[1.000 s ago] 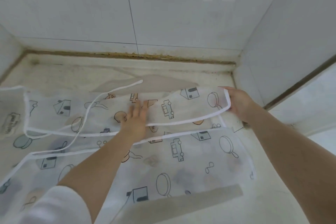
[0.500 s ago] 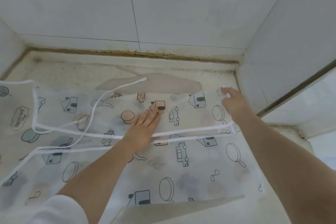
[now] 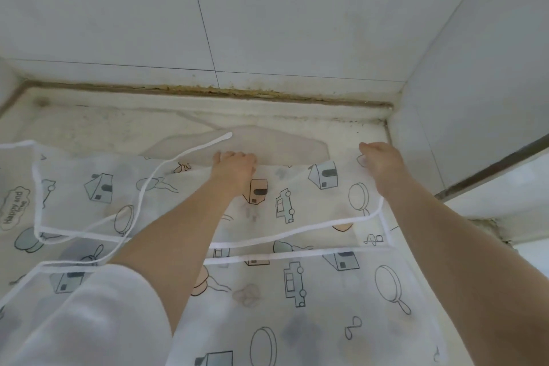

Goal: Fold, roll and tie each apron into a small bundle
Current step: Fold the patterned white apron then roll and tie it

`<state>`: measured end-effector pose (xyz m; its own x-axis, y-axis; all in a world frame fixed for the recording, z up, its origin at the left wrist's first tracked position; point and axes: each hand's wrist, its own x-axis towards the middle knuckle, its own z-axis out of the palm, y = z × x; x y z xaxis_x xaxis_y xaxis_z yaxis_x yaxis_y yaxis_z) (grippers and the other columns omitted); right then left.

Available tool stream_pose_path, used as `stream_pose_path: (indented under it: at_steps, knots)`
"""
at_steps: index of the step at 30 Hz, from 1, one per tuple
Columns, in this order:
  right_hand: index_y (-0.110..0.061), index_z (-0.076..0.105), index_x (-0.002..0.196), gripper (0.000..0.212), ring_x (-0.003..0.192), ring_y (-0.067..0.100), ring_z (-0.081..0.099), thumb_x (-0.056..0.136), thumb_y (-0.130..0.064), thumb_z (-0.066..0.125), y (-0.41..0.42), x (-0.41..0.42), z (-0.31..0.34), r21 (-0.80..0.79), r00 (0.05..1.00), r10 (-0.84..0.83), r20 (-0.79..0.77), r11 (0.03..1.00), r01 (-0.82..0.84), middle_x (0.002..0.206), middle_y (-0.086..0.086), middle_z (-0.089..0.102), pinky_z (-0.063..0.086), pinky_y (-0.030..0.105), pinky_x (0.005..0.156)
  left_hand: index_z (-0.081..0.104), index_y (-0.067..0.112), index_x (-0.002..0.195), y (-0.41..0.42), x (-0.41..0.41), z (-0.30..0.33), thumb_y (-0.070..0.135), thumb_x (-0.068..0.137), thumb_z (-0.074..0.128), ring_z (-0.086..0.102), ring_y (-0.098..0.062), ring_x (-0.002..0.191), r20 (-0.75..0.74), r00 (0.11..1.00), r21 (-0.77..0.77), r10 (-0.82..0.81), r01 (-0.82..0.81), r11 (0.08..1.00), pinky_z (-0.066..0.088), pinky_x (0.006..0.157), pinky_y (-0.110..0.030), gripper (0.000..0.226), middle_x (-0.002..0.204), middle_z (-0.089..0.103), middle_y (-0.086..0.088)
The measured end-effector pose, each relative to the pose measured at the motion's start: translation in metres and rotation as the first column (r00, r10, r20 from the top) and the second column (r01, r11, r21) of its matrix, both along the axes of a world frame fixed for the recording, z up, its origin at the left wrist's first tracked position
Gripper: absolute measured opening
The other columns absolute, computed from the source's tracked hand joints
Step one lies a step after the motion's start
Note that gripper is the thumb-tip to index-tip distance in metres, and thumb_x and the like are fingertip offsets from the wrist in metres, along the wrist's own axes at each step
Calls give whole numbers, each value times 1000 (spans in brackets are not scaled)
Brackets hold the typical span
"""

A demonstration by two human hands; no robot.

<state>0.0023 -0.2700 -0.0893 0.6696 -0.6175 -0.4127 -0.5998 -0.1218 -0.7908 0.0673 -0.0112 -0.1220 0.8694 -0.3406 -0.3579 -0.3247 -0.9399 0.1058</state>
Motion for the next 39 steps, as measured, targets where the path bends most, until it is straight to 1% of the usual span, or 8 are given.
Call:
stream_pose_path:
  at_steps: [8,13,18,21,23,26,31,39]
  knots:
    - [-18,52,93,11,61,8,51,92,-7,50,-16,-15,-10,-258,983,-101,152,956,138,73,-9,49,39,17,55,59,1,99,17,4,-6,14,98,42,56,-32,92,47,988,-399,146,-115,910,42,79,-37,21,97,63,-15]
    - [-15,48,100,8,89,28,58,95,-11,44,-5,-21,-18,-286,974,-180,134,934,212,84,-2,53,43,32,73,55,5,107,12,-5,-6,9,97,39,50,-33,103,179,964,-358,197,-122,926,36,85,-37,19,109,58,-14]
    - [-9,52,124,31,131,35,35,93,-9,49,30,-26,-21,-734,991,100,91,679,-1,140,14,42,24,46,111,29,11,143,4,-32,-2,9,94,42,13,-34,139,323,946,-308,-26,131,942,10,114,-42,51,153,16,-12]
    - [-7,44,136,39,142,33,20,97,-15,44,76,-32,-25,-726,807,590,37,571,-384,153,14,25,14,41,116,12,15,149,3,-49,-10,17,97,38,-4,-29,144,145,987,-160,-71,94,983,-2,116,-40,58,157,-6,-8]
    - [-12,24,148,52,147,24,2,101,-30,35,94,-36,-30,-659,570,797,-200,321,-680,160,6,4,3,36,117,12,18,150,11,-57,-16,21,98,39,-7,-28,145,-34,998,-127,-58,53,990,-1,117,-38,59,158,-9,-8]
    - [-20,-2,152,62,146,20,-14,101,-43,25,95,-45,-48,-487,352,718,-601,21,-873,158,-2,-17,-10,40,116,23,13,147,37,-67,-16,5,98,36,11,-24,144,-257,964,-394,-65,-43,918,9,115,-26,52,156,13,-9]
    - [-10,0,151,59,146,28,-6,101,-26,25,91,-47,-43,-469,514,403,-757,212,-857,159,11,-10,0,45,119,56,5,124,92,-69,9,1,95,39,53,-23,114,-29,974,-629,225,-193,753,34,93,-18,34,124,57,-10]
    - [-15,37,139,44,138,25,25,95,-12,40,234,-11,-22,-567,376,819,-433,77,-820,153,6,23,25,35,110,57,9,120,209,-54,7,5,93,43,31,-35,128,178,606,-526,775,-607,596,26,105,-39,30,144,31,-14]
